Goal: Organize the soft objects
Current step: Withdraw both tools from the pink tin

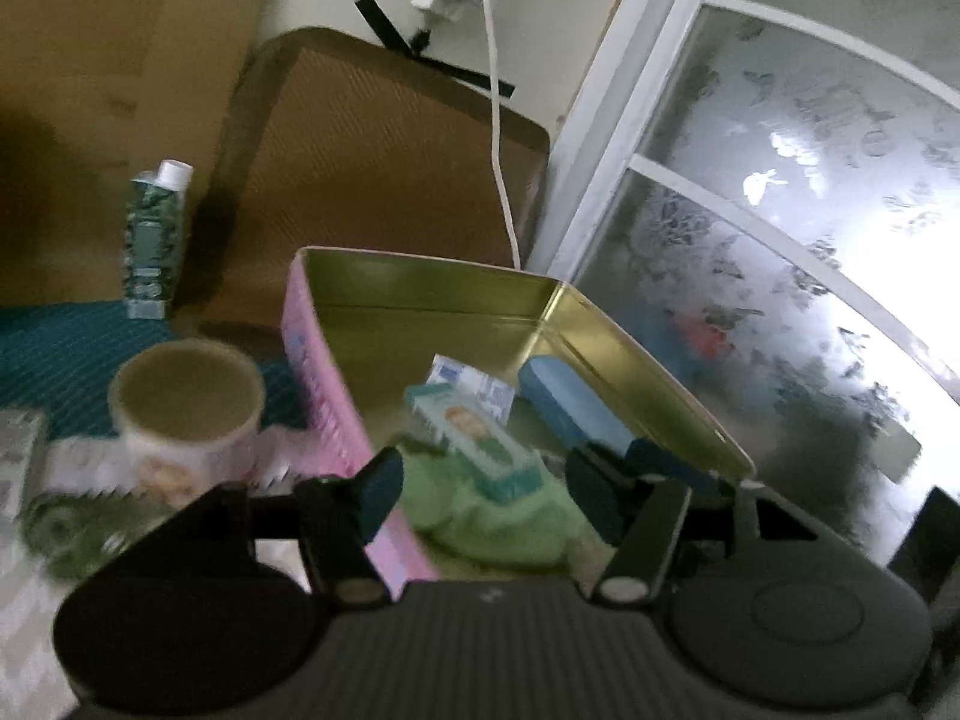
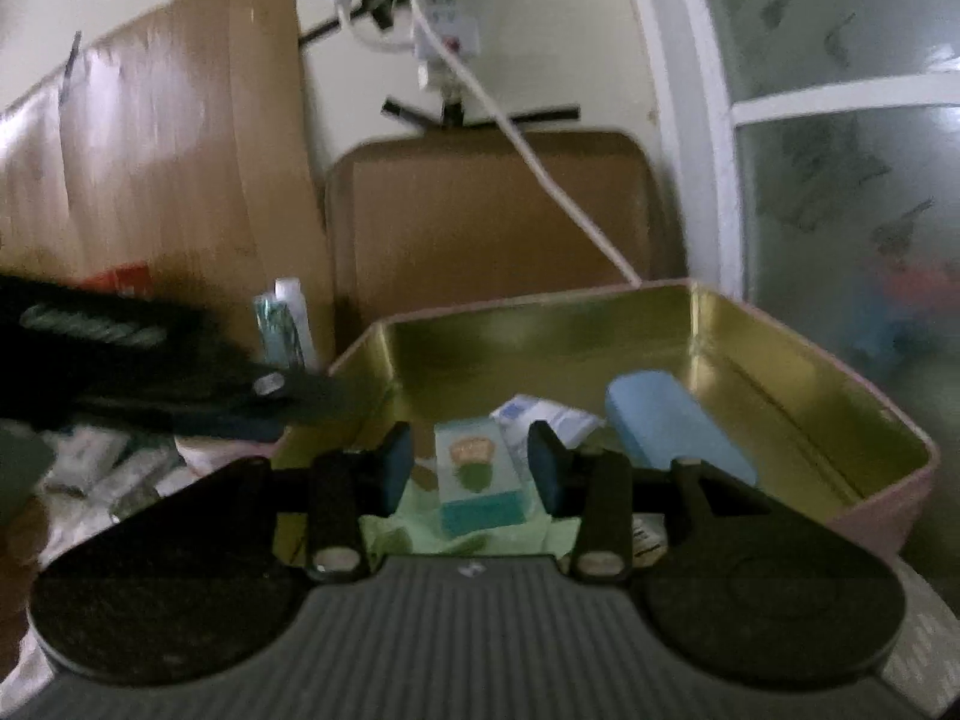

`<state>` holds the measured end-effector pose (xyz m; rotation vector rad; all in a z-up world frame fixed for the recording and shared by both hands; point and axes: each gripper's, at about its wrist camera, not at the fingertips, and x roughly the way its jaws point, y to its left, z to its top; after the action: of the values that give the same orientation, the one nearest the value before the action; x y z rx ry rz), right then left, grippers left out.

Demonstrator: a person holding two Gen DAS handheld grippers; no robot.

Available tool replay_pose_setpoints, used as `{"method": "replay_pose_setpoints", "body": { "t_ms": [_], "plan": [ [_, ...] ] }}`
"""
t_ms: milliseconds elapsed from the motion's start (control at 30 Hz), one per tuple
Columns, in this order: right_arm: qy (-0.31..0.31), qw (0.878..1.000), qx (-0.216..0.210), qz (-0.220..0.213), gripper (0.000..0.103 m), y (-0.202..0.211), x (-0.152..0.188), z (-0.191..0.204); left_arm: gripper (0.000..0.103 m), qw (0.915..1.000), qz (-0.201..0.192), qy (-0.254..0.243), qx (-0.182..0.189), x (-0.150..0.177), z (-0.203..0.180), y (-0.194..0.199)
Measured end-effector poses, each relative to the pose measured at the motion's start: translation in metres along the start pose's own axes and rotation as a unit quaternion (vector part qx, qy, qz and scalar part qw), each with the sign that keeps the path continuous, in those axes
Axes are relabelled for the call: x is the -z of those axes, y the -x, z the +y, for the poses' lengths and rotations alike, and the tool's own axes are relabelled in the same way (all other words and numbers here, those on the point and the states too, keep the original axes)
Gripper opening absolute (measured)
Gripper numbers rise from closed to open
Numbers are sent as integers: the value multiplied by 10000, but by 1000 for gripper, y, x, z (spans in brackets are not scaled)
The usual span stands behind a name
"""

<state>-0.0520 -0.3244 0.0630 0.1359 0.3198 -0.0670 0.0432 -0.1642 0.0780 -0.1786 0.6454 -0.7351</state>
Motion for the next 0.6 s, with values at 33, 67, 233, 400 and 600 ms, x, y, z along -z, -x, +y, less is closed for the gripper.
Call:
{"method": "replay_pose_setpoints", "body": {
  "t_ms": [33,67,233,400,600],
  "plan": [
    [-63,9999,57,-73,45,5,1,1,66,10000,-63,-41,10,8,2,12],
    [-124,9997,126,-150,45,11,3,4,67,9999,-114,-92,2,12,3,18],
    [-246,9975,37,-659,45,48,14,30,67,9989,-265,-225,-301,47,24,63],
    [83,9961,-298,-823,52,62,28,68,67,9956,-349,-199,-847,72,60,99],
    [537,9953,-645,-474,53,52,44,112,73,9876,-457,-123,-1494,90,101,123]
  ]
}}
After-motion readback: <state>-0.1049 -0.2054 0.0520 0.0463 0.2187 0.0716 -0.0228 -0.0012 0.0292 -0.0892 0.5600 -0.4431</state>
